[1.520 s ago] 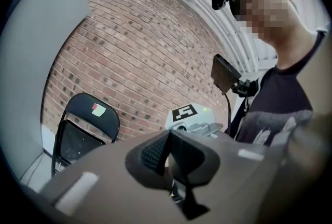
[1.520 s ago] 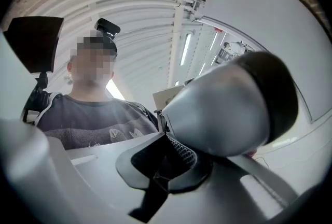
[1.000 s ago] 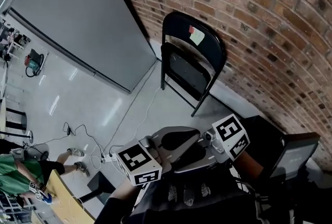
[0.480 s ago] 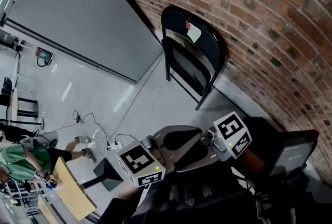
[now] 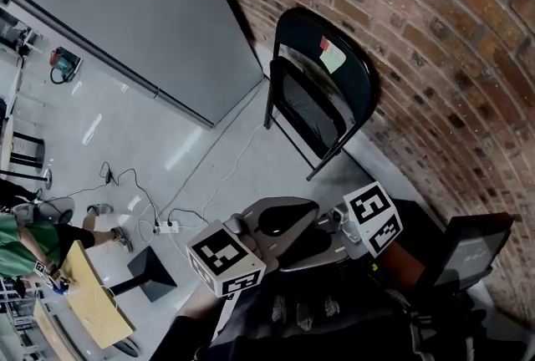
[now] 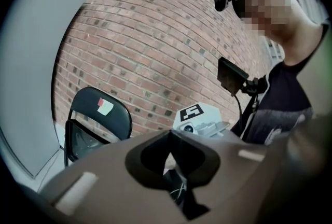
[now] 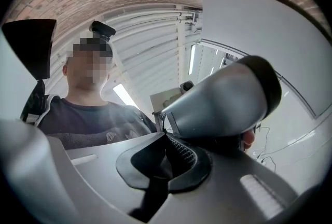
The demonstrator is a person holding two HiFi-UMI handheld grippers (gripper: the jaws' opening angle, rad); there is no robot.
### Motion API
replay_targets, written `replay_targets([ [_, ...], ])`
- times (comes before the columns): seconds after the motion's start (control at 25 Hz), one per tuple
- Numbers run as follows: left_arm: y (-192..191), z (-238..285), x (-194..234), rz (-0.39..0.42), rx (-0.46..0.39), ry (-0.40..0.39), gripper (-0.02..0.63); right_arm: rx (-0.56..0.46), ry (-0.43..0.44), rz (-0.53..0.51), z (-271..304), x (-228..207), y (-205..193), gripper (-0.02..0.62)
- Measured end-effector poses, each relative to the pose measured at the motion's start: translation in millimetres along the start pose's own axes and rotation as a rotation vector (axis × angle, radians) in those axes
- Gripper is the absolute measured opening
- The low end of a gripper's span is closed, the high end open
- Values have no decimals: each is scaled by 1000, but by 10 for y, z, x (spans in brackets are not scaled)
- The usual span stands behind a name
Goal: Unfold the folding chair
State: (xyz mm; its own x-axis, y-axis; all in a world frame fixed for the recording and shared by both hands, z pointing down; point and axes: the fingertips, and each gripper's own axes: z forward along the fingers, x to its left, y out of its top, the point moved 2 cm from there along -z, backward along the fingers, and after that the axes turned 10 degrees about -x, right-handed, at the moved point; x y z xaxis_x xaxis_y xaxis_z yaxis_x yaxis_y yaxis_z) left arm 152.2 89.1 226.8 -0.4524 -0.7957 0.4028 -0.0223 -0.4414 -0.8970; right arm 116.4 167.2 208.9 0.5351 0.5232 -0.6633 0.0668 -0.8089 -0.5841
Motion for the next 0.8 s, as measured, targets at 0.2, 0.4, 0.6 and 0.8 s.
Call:
replay_targets([
  [0.2,87,-298,194,4,-60,-30,2,40,-103,-2,305,-218,48,3],
  [0.4,123,-694,400,-12,-101,-80,2,71,-185,9,699,-492,36,3],
  [0.6,78,-925,569,-41,-142,-98,2,82,-280,12,873,-655,-6,3],
  [0.8,179,-981,796,-52,-205,-23,2,63,-334,34,854,-793,106,3],
])
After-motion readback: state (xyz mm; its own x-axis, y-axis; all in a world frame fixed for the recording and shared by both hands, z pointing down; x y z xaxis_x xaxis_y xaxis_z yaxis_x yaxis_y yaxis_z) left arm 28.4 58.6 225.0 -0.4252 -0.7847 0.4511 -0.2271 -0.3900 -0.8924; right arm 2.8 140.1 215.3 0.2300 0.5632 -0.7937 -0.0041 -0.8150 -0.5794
